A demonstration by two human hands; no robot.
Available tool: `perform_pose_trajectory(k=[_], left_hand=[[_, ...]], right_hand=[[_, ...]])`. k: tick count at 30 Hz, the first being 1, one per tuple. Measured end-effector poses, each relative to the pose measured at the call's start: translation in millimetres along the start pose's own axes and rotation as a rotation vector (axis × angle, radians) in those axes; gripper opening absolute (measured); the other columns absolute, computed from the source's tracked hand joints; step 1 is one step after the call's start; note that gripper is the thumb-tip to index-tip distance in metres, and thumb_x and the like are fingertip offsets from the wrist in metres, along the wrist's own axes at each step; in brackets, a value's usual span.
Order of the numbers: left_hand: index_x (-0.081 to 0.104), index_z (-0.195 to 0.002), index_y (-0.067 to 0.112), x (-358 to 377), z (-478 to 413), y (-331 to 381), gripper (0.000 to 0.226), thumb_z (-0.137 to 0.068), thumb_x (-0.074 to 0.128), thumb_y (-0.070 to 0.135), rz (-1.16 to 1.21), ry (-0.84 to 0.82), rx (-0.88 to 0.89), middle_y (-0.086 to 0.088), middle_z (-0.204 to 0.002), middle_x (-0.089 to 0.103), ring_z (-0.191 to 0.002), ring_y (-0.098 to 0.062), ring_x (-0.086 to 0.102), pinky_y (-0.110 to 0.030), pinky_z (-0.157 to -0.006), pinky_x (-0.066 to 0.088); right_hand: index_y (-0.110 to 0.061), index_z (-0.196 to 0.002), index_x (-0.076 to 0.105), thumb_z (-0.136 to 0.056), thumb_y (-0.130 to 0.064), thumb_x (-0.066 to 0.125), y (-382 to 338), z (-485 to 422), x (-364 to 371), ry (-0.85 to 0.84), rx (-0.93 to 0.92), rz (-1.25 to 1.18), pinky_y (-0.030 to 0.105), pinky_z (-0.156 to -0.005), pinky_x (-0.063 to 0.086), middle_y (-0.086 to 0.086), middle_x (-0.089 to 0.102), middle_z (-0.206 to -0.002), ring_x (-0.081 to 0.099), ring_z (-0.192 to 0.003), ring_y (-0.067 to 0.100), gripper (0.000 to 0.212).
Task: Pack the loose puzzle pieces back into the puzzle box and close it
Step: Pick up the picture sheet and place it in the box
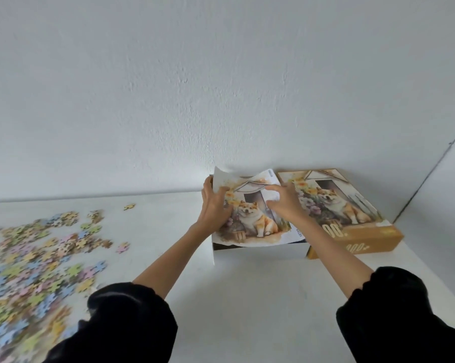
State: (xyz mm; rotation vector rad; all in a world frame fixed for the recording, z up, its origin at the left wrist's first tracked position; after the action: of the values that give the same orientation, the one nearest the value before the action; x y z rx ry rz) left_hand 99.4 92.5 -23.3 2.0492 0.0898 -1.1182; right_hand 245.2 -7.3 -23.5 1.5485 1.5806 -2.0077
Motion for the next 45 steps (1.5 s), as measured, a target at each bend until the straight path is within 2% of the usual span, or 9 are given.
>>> perform_pose_trajectory(k=[4, 7, 11, 16, 22, 33, 38, 42, 45], left_hand=[[0.041, -0.134, 0.014, 29, 0, 2, 0.045, -0.091, 0.048, 0.025, -0.415, -0.149, 0.072, -0.018, -0.151, 0.013, -0.14, -0.033, 0.008, -0.049, -0.113, 0.013], [0.047, -0.128, 0.014, 45, -1, -7, 0.044, -0.095, 0.033, 0.041, -0.768, -0.295, 0.056, -0.016, -0.136, 0.043, -0.131, -0.031, 0.034, -0.055, -0.112, -0.003], [0.044, -0.128, 0.012, 52, -5, -6, 0.048, -0.096, 0.027, 0.045, -0.895, -0.308, 0.06, -0.013, -0.122, 0.057, -0.116, -0.028, 0.052, -0.052, -0.113, -0.006], [0.046, -0.123, 0.005, 51, -25, -3, 0.035, -0.095, 0.034, 0.022, -0.804, -0.253, 0.06, -0.014, -0.122, 0.053, -0.118, -0.027, 0.048, -0.045, -0.117, 0.004], [0.043, -0.124, -0.002, 60, -53, -15, 0.034, -0.093, 0.037, 0.009, -0.281, -0.225, -0.119, -0.022, -0.131, 0.039, -0.116, -0.037, 0.044, -0.042, -0.096, 0.039], [0.035, -0.131, 0.006, 74, -50, -33, 0.043, -0.096, 0.036, 0.031, -0.326, -0.297, -0.217, -0.023, -0.138, 0.027, -0.133, -0.038, 0.022, -0.048, -0.106, 0.021], [0.031, -0.137, 0.008, 75, -37, -24, 0.052, -0.093, 0.043, 0.034, -0.368, -0.411, -0.184, -0.019, -0.138, 0.027, -0.134, -0.035, 0.022, -0.05, -0.107, 0.025], [0.034, -0.134, 0.01, 78, -19, -19, 0.049, -0.092, 0.043, 0.034, -0.36, -0.442, -0.113, -0.017, -0.137, 0.031, -0.13, -0.033, 0.03, -0.051, -0.106, 0.031], [0.03, -0.138, 0.011, 76, -11, -18, 0.051, -0.094, 0.041, 0.035, -0.383, -0.432, -0.079, -0.018, -0.14, 0.028, -0.132, -0.034, 0.029, -0.048, -0.108, 0.031]], right_hand=[[-0.017, -0.133, 0.045, -0.088, -0.023, 0.053, 0, 1, 16, -0.046, -0.105, 0.268, 0.039, -0.109, 0.023, 0.018, 0.02, -0.14, 0.018, -0.134, 0.035, 0.046], [-0.014, -0.13, 0.047, -0.094, -0.028, 0.041, -1, 4, 25, -0.078, -0.179, 0.423, 0.041, -0.111, 0.018, 0.018, 0.019, -0.146, 0.015, -0.137, 0.034, 0.04], [-0.012, -0.127, 0.046, -0.097, -0.031, 0.028, 4, 5, 45, -0.12, -0.213, 0.531, 0.041, -0.113, 0.009, 0.019, 0.02, -0.148, 0.01, -0.138, 0.036, 0.04], [-0.012, -0.135, 0.039, -0.096, -0.026, 0.033, -3, -9, 43, -0.104, -0.24, 0.54, 0.046, -0.115, -0.004, 0.02, 0.003, -0.154, -0.009, -0.141, 0.037, 0.041], [-0.004, -0.135, 0.035, -0.092, -0.012, 0.038, -3, -48, 53, -0.245, -0.158, 0.264, 0.04, -0.11, 0.026, 0.016, 0.031, -0.144, 0.026, -0.134, 0.032, 0.044], [-0.003, -0.13, 0.039, -0.092, -0.019, 0.039, 10, -62, 65, -0.254, -0.128, 0.313, 0.037, -0.106, 0.023, 0.017, 0.037, -0.135, 0.027, -0.129, 0.033, 0.041], [-0.009, -0.137, 0.034, -0.092, -0.019, 0.041, 8, -46, 64, -0.352, -0.158, 0.368, 0.039, -0.099, 0.035, 0.017, 0.039, -0.134, 0.034, -0.125, 0.034, 0.047], [-0.004, -0.119, 0.049, -0.091, -0.018, 0.041, 14, -23, 62, -0.399, -0.181, 0.424, 0.04, -0.095, 0.038, 0.018, 0.039, -0.133, 0.039, -0.122, 0.035, 0.032], [-0.006, -0.124, 0.046, -0.091, -0.016, 0.04, 14, -12, 61, -0.361, -0.195, 0.424, 0.039, -0.098, 0.037, 0.017, 0.039, -0.133, 0.037, -0.123, 0.034, 0.035]])
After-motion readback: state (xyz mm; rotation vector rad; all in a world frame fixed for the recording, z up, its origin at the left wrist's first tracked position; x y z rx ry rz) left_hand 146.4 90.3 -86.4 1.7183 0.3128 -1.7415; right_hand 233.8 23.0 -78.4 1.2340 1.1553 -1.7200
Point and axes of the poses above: each hand's wrist, its own z-axis away from the middle knuckle, its own x-axis out of the palm, y = z × x, the point moved 10 cm from there along -z, towards the middle knuckle
